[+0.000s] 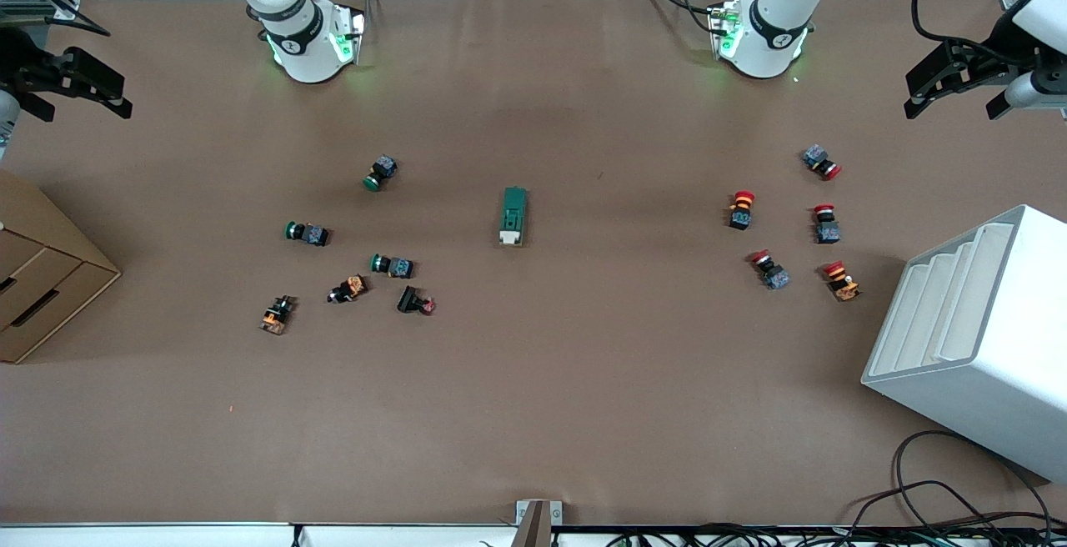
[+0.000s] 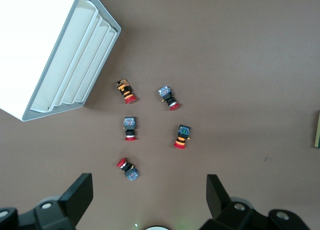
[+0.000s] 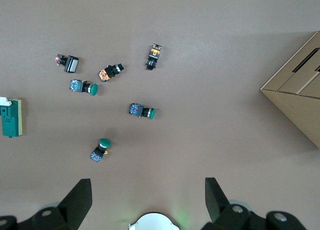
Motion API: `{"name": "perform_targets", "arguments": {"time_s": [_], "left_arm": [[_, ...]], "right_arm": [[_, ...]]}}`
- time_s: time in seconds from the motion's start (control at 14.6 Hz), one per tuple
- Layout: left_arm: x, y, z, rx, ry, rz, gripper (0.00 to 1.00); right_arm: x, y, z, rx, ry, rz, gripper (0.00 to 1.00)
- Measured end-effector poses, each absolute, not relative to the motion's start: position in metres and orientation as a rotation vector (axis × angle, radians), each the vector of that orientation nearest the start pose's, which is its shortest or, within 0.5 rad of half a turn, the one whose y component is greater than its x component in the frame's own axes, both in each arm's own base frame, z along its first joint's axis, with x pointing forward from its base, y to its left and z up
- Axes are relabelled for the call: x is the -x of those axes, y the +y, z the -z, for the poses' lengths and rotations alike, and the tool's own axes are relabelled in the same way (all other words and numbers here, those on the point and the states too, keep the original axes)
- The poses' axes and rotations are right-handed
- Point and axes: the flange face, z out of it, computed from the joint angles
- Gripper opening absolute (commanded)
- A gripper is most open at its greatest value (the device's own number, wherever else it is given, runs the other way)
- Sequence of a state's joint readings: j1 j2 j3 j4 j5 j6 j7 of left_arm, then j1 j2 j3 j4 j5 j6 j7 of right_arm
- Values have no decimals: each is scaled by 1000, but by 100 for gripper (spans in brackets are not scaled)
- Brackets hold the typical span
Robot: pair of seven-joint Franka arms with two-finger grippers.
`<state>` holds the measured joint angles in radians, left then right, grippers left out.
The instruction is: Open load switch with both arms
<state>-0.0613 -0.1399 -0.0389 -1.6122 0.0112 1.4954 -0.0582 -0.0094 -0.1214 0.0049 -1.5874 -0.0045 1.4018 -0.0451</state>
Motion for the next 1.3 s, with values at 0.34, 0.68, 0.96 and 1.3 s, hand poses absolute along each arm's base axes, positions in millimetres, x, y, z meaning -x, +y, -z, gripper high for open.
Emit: {"name": "perform_targets", "arguments": {"time_s": [0.34, 0.68, 0.96, 1.3], "left_arm": [[-503, -58, -669, 3126, 85, 31, 100], [-509, -65, -668, 3125, 133, 38, 100], [-523, -103, -643, 3122, 206, -3, 100], [-536, -232, -571, 3135, 120, -57, 100]], "right_arm": [[-498, -3, -666, 3143, -63, -103, 100], [-498, -2, -666, 3143, -63, -106, 100], [-498, -2, -666, 3143, -64, -106, 100], [-498, -2, -666, 3143, -66, -107, 100]]}}
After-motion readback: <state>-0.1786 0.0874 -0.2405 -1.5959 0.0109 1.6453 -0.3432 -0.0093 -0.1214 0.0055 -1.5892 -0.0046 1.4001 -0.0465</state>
